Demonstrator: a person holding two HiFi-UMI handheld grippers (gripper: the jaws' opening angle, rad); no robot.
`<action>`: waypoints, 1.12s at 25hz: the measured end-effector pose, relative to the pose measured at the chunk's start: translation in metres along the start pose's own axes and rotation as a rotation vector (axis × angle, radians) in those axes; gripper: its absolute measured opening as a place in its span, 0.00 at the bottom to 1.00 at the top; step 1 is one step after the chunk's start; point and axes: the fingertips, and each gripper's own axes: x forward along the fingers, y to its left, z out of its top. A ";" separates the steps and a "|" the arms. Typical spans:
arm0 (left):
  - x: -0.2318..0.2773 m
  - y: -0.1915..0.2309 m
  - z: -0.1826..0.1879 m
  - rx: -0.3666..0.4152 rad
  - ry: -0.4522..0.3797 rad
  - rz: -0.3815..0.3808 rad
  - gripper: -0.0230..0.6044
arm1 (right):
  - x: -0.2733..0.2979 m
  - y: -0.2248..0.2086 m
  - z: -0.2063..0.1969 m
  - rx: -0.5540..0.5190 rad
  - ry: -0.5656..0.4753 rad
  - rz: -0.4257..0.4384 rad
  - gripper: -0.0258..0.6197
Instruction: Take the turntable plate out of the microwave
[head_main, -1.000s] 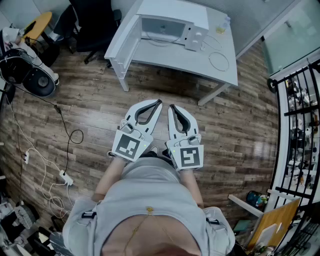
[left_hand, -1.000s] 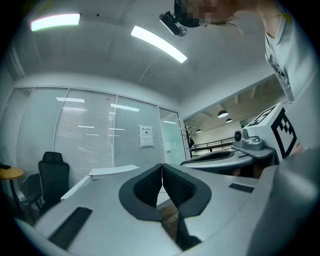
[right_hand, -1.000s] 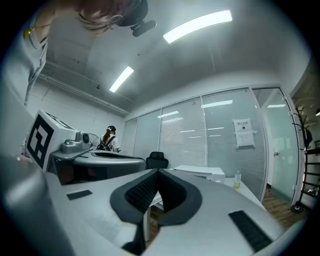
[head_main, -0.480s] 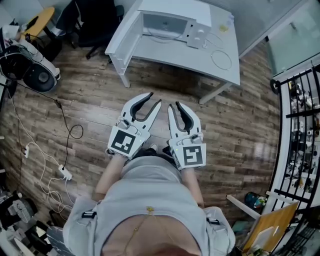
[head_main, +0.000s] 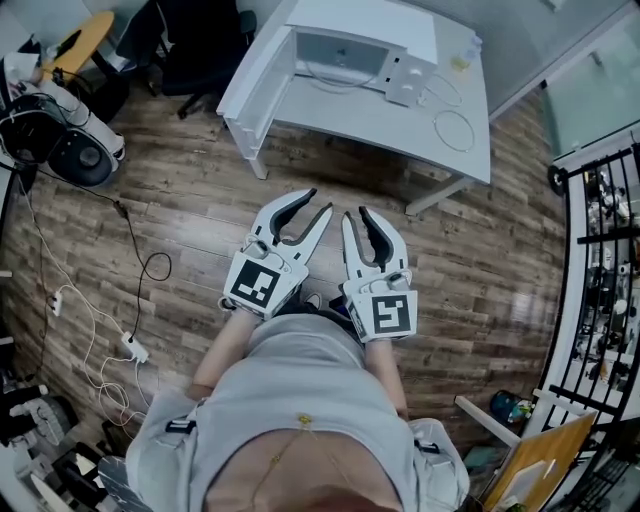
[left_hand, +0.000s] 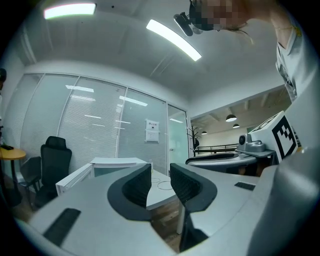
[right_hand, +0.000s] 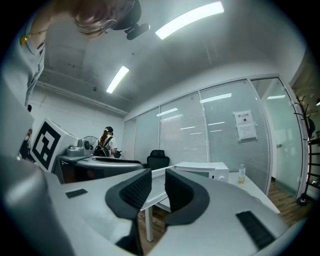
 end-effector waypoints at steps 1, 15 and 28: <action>0.006 0.006 0.000 -0.003 0.001 -0.006 0.23 | 0.006 -0.004 -0.001 0.000 0.002 -0.008 0.18; 0.096 0.088 0.001 0.004 0.020 -0.112 0.23 | 0.112 -0.057 -0.003 -0.009 0.029 -0.104 0.18; 0.134 0.136 -0.011 -0.033 0.032 -0.167 0.23 | 0.171 -0.081 -0.012 -0.003 0.057 -0.182 0.18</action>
